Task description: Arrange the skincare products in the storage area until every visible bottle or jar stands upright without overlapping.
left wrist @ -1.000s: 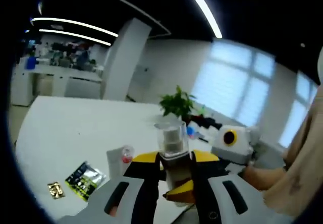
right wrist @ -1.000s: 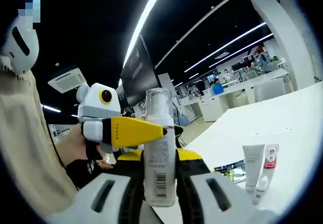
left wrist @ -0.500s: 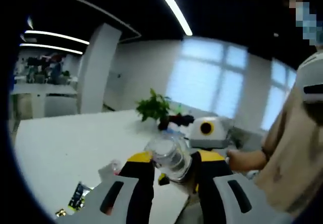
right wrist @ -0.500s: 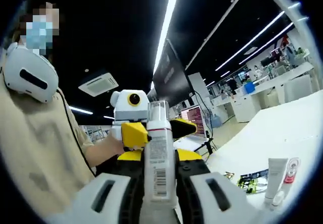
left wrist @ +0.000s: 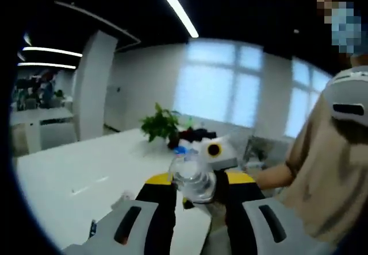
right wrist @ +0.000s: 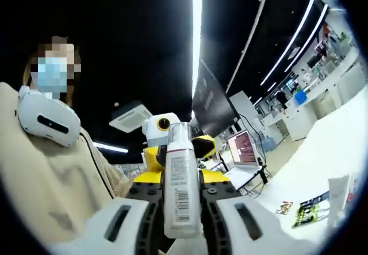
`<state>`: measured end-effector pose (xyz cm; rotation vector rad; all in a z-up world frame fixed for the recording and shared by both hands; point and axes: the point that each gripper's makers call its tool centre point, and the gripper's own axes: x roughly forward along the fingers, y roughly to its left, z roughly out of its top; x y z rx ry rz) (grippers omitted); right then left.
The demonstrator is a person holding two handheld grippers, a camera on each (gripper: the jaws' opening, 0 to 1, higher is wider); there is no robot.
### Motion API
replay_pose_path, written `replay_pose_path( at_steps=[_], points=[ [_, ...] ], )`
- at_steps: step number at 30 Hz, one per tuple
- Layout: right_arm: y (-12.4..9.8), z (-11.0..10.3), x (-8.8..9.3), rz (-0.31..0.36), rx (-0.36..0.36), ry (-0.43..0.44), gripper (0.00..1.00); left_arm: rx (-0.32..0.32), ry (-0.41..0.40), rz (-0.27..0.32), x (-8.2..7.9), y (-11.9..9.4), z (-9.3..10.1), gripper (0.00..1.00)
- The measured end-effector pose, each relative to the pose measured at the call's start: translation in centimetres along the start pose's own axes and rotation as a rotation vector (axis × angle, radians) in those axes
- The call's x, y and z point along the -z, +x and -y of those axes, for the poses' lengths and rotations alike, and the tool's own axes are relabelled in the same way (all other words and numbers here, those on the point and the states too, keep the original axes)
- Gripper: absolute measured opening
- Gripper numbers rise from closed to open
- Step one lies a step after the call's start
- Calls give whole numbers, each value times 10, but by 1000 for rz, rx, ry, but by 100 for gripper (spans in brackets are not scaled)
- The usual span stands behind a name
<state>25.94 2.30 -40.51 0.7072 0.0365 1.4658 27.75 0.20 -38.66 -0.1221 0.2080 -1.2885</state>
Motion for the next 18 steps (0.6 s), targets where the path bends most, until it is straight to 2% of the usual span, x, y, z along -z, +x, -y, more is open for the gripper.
replay_pose_path(
  at_steps=[3,6,14,15,16,17,18],
  points=[
    [-6,-5,-7,90,-29,65,22,24,-19,14,-2,-3,3,27],
    [-10,-5,-10,131,-28,92,22,65,-48,12,-1,-3,9,26],
    [-11,-6,-14,138,-34,78,22,116,-99,24,-2,10,15,24],
    [-13,-5,-16,144,-27,69,22,117,-138,45,-6,11,14,21],
    [-12,-11,-18,146,-62,54,22,82,-161,27,-3,11,7,17],
    [-12,-9,-16,133,-31,56,22,134,-196,46,-7,11,11,17],
    [-11,-10,-15,119,-33,37,22,136,-208,39,-7,11,10,17]
  ],
)
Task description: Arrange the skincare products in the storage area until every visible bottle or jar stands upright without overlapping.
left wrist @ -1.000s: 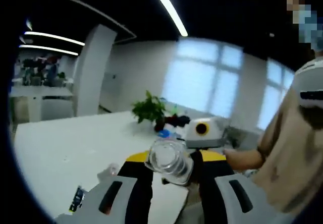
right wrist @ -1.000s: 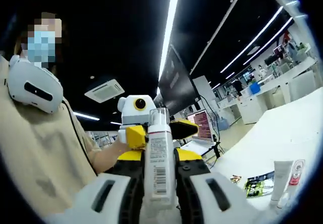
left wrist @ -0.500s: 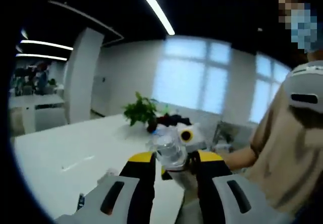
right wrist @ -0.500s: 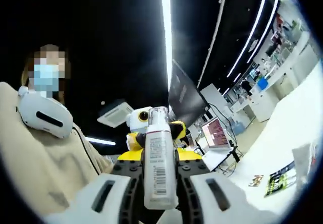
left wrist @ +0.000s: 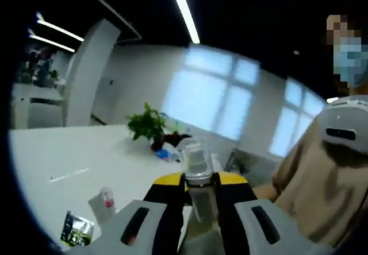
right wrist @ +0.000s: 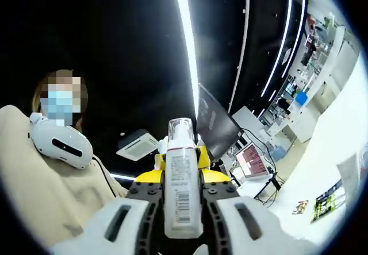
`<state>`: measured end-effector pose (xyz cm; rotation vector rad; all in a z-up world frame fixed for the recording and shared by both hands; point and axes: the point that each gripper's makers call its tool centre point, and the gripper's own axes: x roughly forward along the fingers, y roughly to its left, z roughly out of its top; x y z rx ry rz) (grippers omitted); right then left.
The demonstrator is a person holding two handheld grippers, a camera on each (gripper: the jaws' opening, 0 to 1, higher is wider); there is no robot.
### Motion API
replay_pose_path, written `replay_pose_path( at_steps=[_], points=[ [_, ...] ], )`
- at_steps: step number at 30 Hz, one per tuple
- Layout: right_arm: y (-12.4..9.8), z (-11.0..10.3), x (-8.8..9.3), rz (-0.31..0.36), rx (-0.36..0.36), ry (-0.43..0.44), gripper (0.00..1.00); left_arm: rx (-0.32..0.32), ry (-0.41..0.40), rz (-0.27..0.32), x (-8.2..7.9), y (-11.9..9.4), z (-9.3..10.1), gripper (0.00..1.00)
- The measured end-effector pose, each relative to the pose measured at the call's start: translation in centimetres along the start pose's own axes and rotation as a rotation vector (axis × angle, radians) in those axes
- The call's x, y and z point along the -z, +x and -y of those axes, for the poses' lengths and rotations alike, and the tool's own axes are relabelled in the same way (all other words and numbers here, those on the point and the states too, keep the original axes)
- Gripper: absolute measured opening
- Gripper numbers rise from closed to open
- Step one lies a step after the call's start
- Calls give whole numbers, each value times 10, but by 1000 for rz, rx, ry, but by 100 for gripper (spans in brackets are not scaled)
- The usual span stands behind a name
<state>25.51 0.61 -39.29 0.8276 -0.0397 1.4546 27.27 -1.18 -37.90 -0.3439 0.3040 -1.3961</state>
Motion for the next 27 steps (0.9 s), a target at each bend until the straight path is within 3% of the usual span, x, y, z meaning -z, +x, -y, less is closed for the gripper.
replay_pose_path(
  at_steps=[10,12,16,19,22,27],
  points=[
    [2,7,21,-211,67,-184,22,-18,82,-40,7,6,-3,17],
    [1,9,27,-247,73,-212,22,-24,142,-79,15,7,-4,17],
    [-1,7,31,-269,49,-226,22,-4,166,-124,25,10,1,18],
    [-2,7,36,-329,24,-315,22,16,181,-148,32,11,4,17],
    [-5,11,39,-348,19,-350,22,12,203,-175,37,11,2,17],
    [-14,35,58,-453,83,-419,22,-40,308,-271,58,12,-12,17]
  ],
)
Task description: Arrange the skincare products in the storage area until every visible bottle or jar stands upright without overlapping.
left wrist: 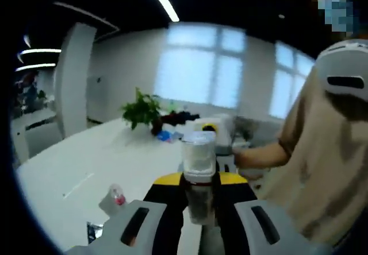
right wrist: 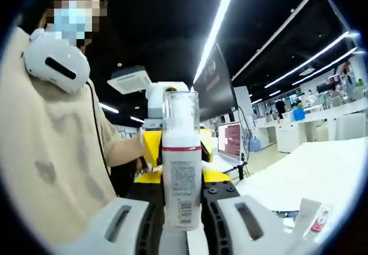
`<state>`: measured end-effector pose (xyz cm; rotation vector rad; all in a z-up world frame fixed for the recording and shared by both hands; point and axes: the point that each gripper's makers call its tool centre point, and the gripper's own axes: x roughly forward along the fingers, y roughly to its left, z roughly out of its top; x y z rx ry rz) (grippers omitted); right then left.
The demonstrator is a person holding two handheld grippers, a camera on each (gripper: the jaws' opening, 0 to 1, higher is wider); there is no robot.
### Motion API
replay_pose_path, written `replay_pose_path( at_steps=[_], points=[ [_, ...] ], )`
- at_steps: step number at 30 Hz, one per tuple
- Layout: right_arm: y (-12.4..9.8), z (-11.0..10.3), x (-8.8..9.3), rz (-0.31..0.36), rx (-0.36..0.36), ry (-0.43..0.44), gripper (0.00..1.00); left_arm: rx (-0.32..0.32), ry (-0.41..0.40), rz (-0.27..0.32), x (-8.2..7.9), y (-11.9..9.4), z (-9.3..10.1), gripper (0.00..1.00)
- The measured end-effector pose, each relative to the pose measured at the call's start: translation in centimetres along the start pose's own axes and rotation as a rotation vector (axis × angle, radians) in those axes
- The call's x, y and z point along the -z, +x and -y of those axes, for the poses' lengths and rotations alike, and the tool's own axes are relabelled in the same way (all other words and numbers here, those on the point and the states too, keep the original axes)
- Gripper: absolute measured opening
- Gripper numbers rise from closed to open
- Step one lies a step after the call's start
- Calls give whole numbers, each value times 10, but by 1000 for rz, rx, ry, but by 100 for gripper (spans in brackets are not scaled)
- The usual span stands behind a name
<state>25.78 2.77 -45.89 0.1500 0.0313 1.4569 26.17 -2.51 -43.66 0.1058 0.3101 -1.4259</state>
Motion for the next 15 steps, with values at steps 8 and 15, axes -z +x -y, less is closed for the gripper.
replay_pose_path(
  at_steps=[8,15],
  points=[
    [3,34,52,-154,146,-7,24,-91,30,-100,44,16,-22,17],
    [-1,60,94,-229,265,34,26,-103,-32,-102,85,30,-45,17]
  ],
)
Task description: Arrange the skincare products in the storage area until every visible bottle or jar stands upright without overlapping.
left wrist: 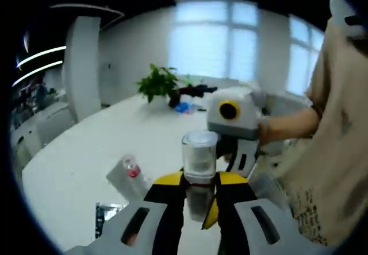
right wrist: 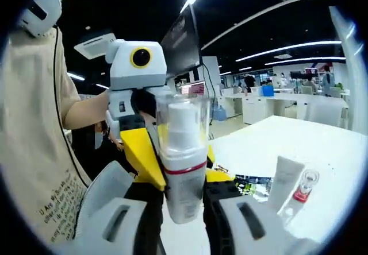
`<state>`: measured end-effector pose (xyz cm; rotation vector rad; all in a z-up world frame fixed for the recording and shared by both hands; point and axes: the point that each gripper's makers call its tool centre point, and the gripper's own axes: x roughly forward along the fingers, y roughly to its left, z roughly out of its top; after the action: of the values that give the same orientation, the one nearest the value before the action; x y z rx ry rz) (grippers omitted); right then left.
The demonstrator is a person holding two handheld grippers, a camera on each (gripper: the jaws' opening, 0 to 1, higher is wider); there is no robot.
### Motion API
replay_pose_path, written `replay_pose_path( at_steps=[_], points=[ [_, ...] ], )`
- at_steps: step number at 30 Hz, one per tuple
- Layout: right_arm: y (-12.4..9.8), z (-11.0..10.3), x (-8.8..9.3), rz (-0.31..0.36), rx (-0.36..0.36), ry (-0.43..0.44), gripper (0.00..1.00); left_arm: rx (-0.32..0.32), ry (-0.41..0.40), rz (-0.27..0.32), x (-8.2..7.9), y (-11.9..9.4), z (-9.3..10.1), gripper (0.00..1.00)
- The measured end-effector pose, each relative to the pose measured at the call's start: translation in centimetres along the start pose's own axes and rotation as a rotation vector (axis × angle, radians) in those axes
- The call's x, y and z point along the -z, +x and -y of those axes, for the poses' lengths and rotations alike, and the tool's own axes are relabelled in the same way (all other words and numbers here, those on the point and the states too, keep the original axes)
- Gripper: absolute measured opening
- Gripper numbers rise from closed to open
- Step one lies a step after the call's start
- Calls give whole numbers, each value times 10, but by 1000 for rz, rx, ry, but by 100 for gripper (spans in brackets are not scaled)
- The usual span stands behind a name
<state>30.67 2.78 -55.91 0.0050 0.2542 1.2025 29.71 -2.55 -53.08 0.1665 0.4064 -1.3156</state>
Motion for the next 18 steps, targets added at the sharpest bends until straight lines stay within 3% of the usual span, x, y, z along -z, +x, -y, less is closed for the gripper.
replay_pose_path(
  at_steps=[5,15,18],
  points=[
    [-1,14,18,-51,59,13,29,12,-28,14,14,12,-9,17],
    [-6,33,51,-146,146,23,49,11,-24,8,39,29,-31,17],
    [-6,34,62,-161,167,43,55,20,7,46,47,36,-36,17]
  ],
)
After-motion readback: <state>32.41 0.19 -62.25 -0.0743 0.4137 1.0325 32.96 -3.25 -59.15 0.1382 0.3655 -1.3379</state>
